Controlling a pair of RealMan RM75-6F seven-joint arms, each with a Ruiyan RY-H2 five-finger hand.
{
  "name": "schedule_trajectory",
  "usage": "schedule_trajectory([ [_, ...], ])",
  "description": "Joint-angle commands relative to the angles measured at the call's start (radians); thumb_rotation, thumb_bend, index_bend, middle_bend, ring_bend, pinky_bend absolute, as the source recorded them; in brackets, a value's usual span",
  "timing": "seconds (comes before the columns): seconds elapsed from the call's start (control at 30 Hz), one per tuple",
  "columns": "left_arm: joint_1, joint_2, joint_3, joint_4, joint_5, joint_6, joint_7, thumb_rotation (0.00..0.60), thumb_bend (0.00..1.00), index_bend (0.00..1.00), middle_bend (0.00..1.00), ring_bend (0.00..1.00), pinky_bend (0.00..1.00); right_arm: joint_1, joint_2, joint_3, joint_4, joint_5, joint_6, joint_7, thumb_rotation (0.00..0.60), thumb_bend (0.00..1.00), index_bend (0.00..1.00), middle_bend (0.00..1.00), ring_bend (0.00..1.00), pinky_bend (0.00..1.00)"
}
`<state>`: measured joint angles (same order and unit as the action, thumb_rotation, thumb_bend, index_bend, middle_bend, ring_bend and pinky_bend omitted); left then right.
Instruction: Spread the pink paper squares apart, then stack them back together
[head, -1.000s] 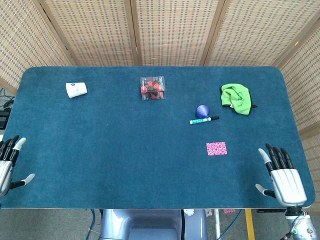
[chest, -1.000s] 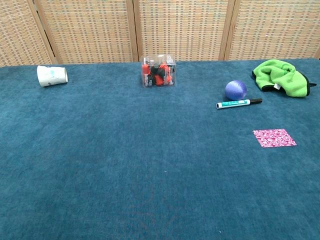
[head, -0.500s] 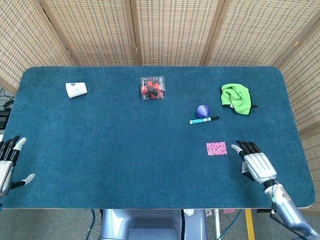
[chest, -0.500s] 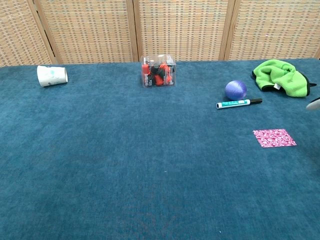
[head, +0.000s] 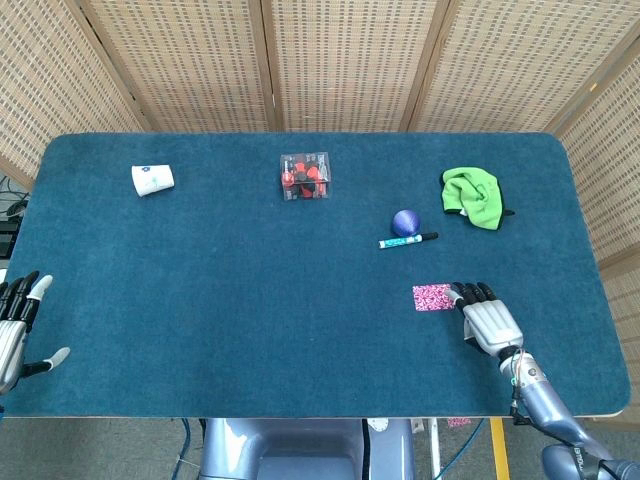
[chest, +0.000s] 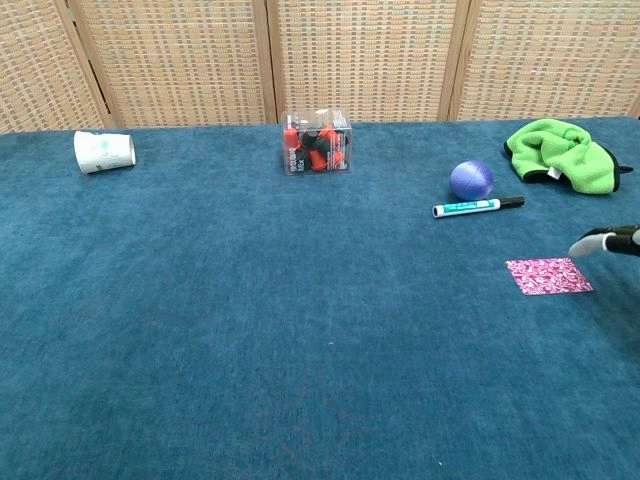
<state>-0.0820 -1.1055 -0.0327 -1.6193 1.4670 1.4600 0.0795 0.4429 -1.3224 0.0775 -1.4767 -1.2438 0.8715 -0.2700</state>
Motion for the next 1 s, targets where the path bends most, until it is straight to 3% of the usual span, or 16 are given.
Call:
schedule_trajectory([
  [0.03, 0.000, 0.000, 0.000, 0.000, 0.000, 0.000, 0.000, 0.600, 0.00, 0.00, 0.00, 0.00, 0.00, 0.012, -0.016, -0.008, 0.013, 0.021, -0.018, -0.017, 0.600, 1.00, 0.10, 0.06, 0.00, 0.00],
  [0.6, 0.000, 0.000, -0.001, -0.002, -0.003, -0.001, 0.003, 0.600, 0.00, 0.00, 0.00, 0.00, 0.00, 0.037, -0.033, -0.047, 0.008, 0.075, -0.046, -0.070, 0.600, 1.00, 0.10, 0.08, 0.00, 0.00],
  [1.0, 0.000, -0.001, -0.001, -0.003, -0.004, 0.000, 0.006, 0.600, 0.00, 0.00, 0.00, 0.00, 0.00, 0.011, 0.022, -0.159, -0.145, -0.045, 0.006, -0.155, 0.600, 1.00, 0.10, 0.09, 0.00, 0.00],
])
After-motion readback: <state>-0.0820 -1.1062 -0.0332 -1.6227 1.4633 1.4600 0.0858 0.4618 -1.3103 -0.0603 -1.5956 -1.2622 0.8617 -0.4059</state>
